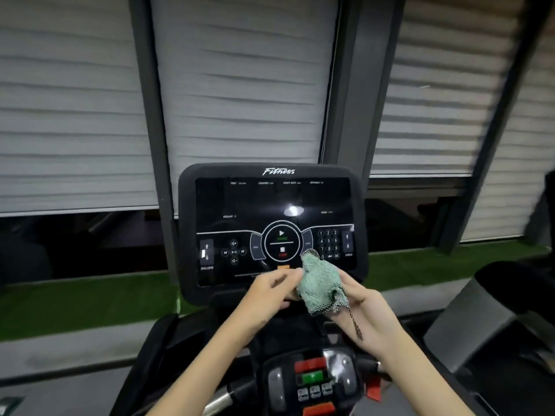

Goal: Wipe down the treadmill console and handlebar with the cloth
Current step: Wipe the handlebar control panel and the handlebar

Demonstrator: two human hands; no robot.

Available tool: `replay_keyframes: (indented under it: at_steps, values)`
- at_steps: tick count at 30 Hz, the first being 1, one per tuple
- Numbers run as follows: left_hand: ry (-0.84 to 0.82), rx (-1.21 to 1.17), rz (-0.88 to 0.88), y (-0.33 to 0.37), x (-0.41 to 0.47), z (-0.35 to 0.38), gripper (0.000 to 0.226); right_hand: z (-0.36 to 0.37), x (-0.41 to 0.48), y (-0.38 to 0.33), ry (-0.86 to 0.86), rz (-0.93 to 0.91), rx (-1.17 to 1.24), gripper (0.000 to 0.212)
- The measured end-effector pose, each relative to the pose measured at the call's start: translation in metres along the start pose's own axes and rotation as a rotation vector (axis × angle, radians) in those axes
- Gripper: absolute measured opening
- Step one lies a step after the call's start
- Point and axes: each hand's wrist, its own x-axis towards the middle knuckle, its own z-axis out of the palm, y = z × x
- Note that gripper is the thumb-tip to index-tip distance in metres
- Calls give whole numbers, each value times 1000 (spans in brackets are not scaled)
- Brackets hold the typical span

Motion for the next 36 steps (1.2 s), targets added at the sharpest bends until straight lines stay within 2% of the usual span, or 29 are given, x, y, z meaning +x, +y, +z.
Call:
replay_keyframes:
  at_steps: [3, 6, 12, 20, 22, 27, 32, 36]
  values:
    - [60, 53, 128, 13, 11, 30, 9, -15, 1, -23, -48, 9, -8, 41]
    - [173, 132, 198, 20, 27, 51, 9, -32, 1, -48, -92, 25, -26, 40]
    - [263, 84, 170, 46, 45, 89, 7, -60, 2, -88, -112, 52, -64, 39]
    - [394, 4, 186, 71, 49, 97, 7, -68, 0, -109, -107, 125, -325, 38]
    - [409, -42, 178, 77, 49, 94, 8, -65, 0, -112, -126, 83, -397, 38]
    - [409, -63, 145, 96, 53, 84, 8, -57, 8, -115, -90, -207, -602, 45]
    - [452, -62, 223, 116, 55, 70, 11, -54, 17, -127, -123, -194, -671, 55]
    - [503, -176, 235, 133, 56, 61, 11, -51, 22, -132, -154, -208, -976, 50]
